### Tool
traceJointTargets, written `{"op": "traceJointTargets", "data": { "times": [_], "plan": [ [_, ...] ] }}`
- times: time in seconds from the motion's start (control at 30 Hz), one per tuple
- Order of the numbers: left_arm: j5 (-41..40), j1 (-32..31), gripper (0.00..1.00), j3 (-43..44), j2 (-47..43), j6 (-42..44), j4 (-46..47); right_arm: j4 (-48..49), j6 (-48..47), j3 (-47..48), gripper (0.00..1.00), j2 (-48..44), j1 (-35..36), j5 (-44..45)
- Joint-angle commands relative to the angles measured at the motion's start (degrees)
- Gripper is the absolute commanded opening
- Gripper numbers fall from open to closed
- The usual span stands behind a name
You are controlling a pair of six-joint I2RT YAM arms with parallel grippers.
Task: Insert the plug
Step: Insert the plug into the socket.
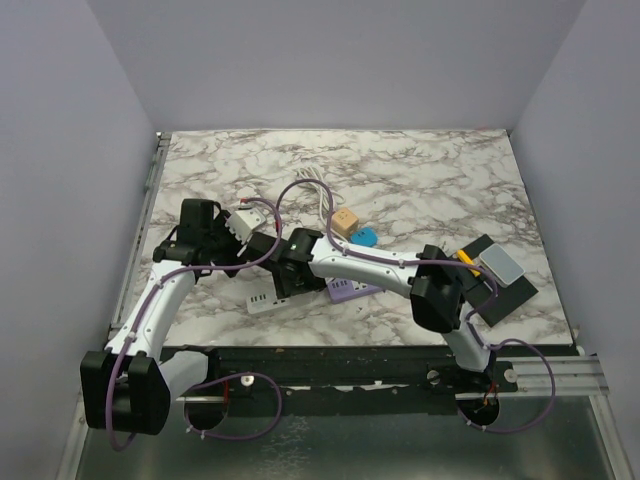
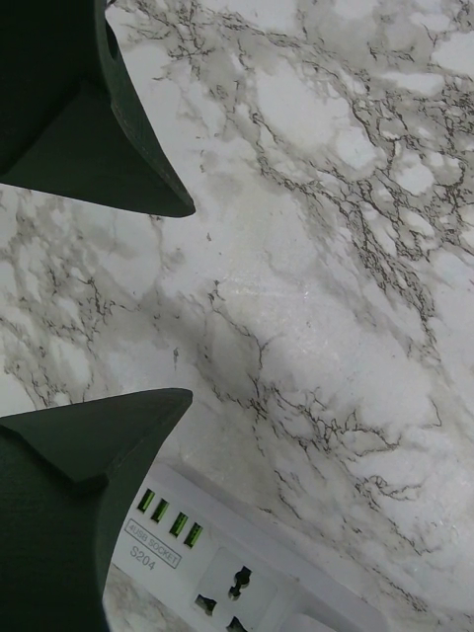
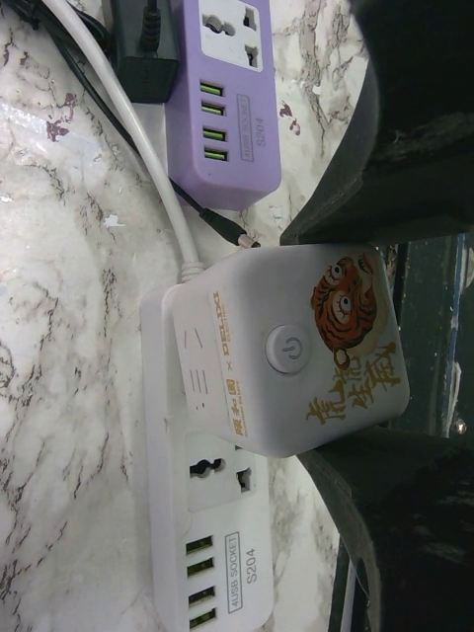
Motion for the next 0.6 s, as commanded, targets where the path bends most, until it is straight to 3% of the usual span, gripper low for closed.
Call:
{"op": "traceJointTargets", "data": {
  "times": [0.0,0.57],
  "plan": [
    [0.4,0.2,0.71,-0.7,0.0,0.6,-1.1,-5.8,0.5,0.2,0.01,4.1,0.5,1.4],
    [-0.1,0.2,0.71,1.2,0.9,-0.2,-1.3,-4.5,-0.3,-5.7,0.01,6.0,0.6,2.7]
  ]
}}
